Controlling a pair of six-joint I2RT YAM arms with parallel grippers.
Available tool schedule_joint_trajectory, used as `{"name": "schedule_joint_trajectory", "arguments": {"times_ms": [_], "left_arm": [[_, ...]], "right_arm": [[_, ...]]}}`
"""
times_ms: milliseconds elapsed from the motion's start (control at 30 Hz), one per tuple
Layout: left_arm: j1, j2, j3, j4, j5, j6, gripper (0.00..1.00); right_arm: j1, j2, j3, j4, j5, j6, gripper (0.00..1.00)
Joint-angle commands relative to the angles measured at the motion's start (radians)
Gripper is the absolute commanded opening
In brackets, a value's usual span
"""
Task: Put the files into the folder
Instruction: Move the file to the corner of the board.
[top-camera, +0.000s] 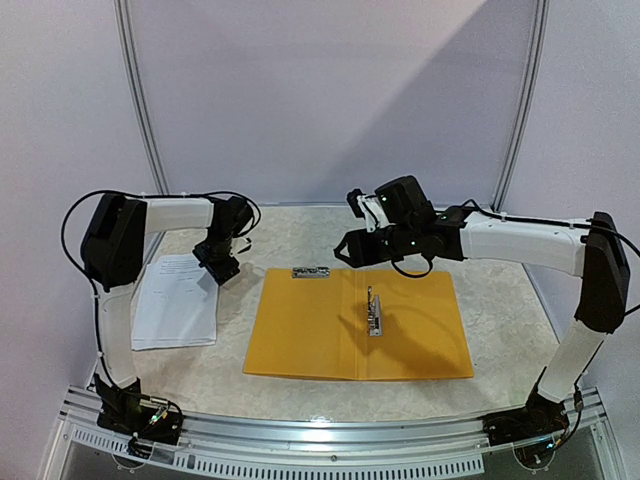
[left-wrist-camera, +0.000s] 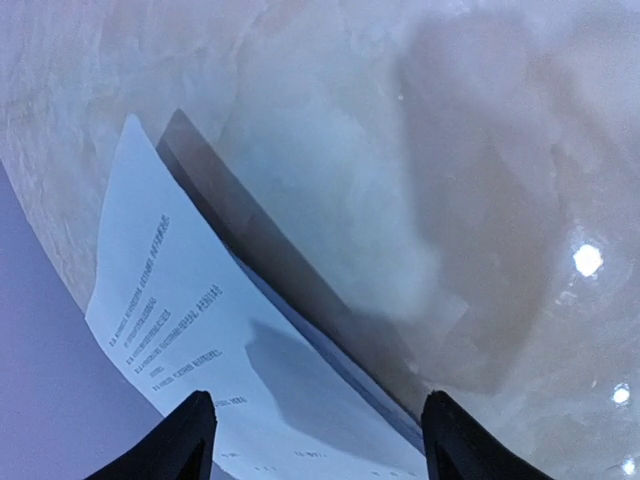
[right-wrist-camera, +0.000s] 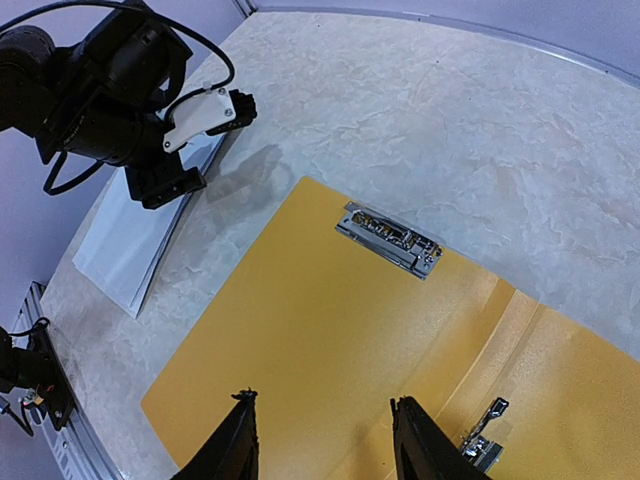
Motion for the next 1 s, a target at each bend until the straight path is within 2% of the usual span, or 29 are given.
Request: {"name": "schedule_joint_trajectory", "arguments": {"times_ms": [0,267,467,633,967], "left_arm": [[0.03,-0.06,-0.013,0.011,-0.006,0.007,0.73],[0.044,-0.077,-0.031,0.029,-0.043,0.026,0.71],[0.049,-0.071,-0.062,0.054,-0.122,0.064,0.58],[0.047,-0.055,-0.109,0.102,-0.206,0.113,0.51],[0.046,0.031,-0.15,0.146,-0.377,0.168,0.5]], "right_arm": [[-0.002,-0.037,-0.008,0.003,0.006,-0.01,0.46],[-0.002,-0.037,-0.005,-0.005,0.008,-0.018,0.46],[0.0,-0.038,-0.003,-0.005,-0.002,-0.013,0.47],[-0.001,-0.037,-0.003,0.0,-0.012,-0.009,0.47],[0.007,-0.034,-0.003,0.007,-0.027,-0.011,0.47]]}}
